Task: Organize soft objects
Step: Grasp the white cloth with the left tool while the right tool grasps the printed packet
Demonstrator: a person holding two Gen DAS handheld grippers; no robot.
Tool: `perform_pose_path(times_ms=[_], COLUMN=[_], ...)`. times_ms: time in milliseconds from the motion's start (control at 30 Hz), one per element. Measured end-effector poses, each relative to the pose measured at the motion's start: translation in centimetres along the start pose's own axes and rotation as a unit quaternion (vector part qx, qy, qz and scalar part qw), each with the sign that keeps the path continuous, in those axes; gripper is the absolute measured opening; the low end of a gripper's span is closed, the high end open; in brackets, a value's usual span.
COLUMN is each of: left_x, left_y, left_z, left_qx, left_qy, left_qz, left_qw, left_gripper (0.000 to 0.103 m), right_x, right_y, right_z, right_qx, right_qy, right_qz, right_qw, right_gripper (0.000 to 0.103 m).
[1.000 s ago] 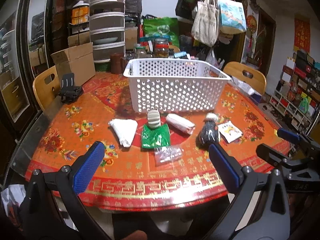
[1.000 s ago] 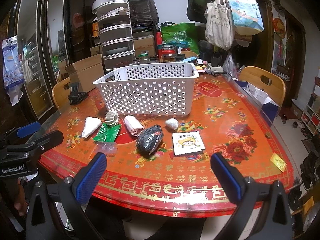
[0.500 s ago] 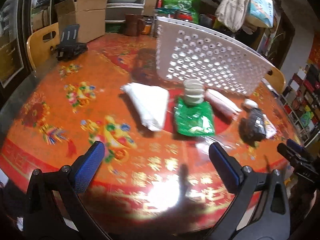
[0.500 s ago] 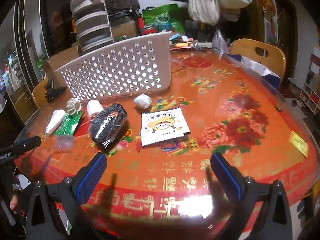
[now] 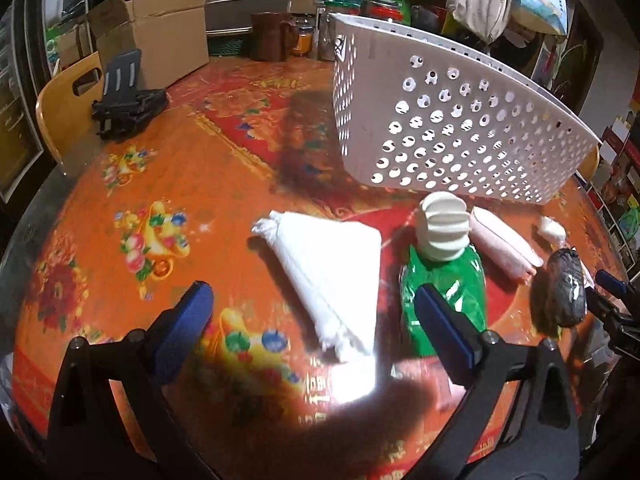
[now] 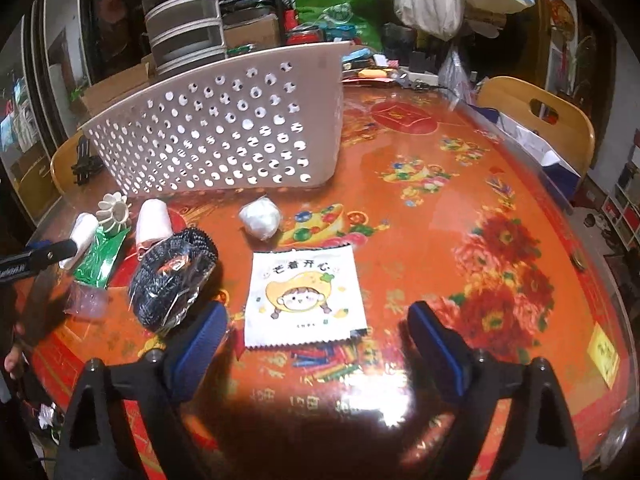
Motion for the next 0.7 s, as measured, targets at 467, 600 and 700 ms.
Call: perform_pose_path(times_ms=[467,600,700], left_x=[0.0,0.1,0.2], left_y=[1.7,1.5,1.4], left_z=[0.5,0.5,0.4], left_qx=[-0.006,-0.002,0.0], left_qy=[0.011,0.013,0.014], left_qz=[0.003,-0.001,-0.005], left_qw=[0.9999,0.9999,0.9999], left_gripper=[0.063,0.057,0.052], right_x=[-1.0,-1.2,-1.4], right_y=[1.8,1.7,1.6], right_z=[0.9,0.8,0.7], right_qx=[-0.022,-0.017,-0.017], right_qy=[-0.045,-0.052,-0.055], right_qz=[-0.016,-0.01,-0.012], right_qw=[0.999,0.998,0.998], right_gripper=[0.067,0.055,0.05])
Point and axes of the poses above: each gripper's, at about its wrist camera, not at the fingertips, and y roughly the way its jaws point, x to its right, z to its top, the point moved 9 cm from there along y, roughly the way its jaws point, and after that the axes turned 5 degrees about z, right-handed, at the moved point
